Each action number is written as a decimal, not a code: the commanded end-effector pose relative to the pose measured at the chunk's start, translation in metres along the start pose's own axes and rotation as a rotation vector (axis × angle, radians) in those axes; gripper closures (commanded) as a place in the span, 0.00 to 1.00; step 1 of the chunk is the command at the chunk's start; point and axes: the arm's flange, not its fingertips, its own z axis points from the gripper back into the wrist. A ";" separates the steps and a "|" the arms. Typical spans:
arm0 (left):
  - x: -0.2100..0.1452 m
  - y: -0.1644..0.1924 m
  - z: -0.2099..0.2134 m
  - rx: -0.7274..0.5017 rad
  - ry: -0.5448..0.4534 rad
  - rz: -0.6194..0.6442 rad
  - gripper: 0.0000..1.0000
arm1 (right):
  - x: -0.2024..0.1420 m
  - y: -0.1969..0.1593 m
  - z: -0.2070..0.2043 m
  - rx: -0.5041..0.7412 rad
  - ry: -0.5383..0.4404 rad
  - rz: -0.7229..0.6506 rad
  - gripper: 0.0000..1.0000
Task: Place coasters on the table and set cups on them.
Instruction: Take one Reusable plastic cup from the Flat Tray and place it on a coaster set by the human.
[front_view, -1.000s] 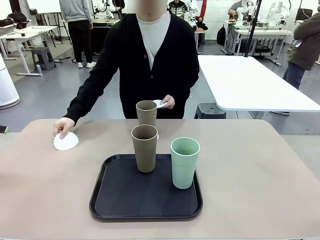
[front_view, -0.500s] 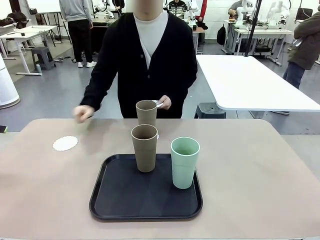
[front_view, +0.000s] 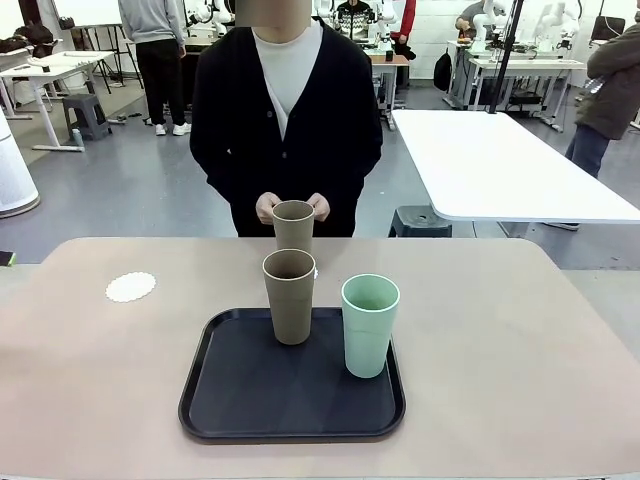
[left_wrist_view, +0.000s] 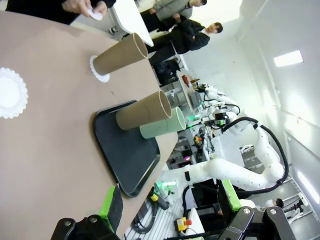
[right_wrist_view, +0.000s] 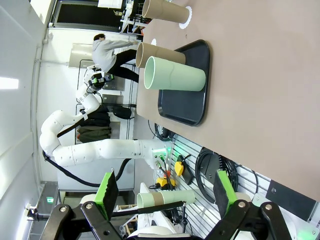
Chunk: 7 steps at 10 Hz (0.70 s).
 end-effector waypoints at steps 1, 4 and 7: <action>0.000 -0.001 0.002 -0.007 -0.004 -0.008 0.00 | 0.002 0.001 0.000 0.024 -0.011 0.018 0.00; 0.027 -0.021 -0.009 0.128 0.031 -0.092 0.00 | 0.002 0.001 0.000 0.024 -0.011 0.018 0.00; 0.073 -0.106 -0.086 0.511 0.261 -0.590 0.00 | 0.002 0.001 0.000 0.024 -0.011 0.018 0.00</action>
